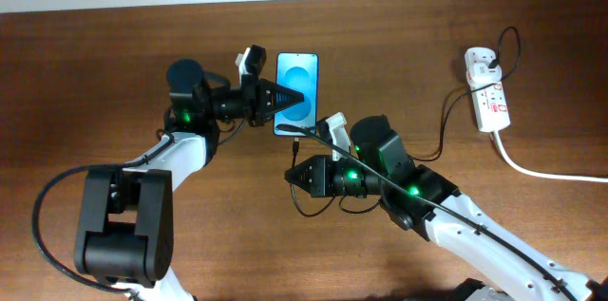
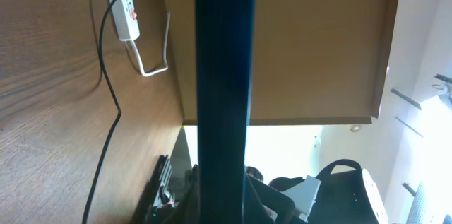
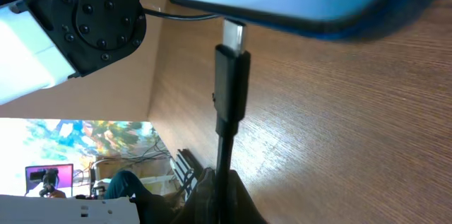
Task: Plug charger to phone and switch on socket
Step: 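Move the held plug up to the phone's bottom port, then push the plug into the phone's bottom port with the right gripper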
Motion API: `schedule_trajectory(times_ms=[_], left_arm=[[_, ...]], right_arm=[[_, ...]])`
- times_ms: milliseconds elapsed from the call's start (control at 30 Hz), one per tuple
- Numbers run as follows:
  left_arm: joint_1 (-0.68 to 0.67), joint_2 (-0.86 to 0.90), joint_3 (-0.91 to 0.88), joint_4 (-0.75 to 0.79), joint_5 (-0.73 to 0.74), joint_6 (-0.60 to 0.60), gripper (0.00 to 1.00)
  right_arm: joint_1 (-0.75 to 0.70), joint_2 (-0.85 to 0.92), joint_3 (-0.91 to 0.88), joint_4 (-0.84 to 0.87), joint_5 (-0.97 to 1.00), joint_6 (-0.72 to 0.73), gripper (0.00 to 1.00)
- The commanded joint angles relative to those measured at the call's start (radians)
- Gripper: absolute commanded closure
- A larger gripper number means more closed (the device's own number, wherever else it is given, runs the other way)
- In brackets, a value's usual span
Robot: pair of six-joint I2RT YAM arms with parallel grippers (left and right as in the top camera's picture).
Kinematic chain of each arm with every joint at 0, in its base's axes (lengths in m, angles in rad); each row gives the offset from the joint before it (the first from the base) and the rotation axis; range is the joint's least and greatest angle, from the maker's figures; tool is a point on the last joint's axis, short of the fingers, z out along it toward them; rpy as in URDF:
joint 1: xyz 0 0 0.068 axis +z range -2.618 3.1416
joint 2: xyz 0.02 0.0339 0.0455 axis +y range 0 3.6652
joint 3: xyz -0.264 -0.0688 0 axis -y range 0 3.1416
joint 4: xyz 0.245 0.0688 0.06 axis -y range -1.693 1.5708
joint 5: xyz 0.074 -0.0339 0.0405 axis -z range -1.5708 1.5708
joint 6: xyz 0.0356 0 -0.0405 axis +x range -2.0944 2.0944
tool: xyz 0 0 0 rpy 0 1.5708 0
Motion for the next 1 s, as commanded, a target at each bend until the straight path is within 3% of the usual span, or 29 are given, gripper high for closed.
schedule_trajectory(times_ms=[0,767,867,967], left_arm=[[-0.026,-0.026,0.020,0.012,0.005,0.011,1.00],[-0.025,-0.026,0.020,0.012,0.097,0.055,1.00],[-0.023,-0.026,0.020,0.012,0.084,0.055,1.00],[-0.016,-0.026,0.020,0.012,0.068,0.055,1.00]], right_arm=[[-0.001,0.007,0.010,0.007,-0.010,0.005,0.96],[-0.069,0.007,0.010,0.082,-0.017,-0.056,0.95],[-0.067,0.007,0.010,0.055,-0.032,-0.057,0.67],[-0.067,0.001,0.010,-0.009,-0.032,-0.094,0.56]])
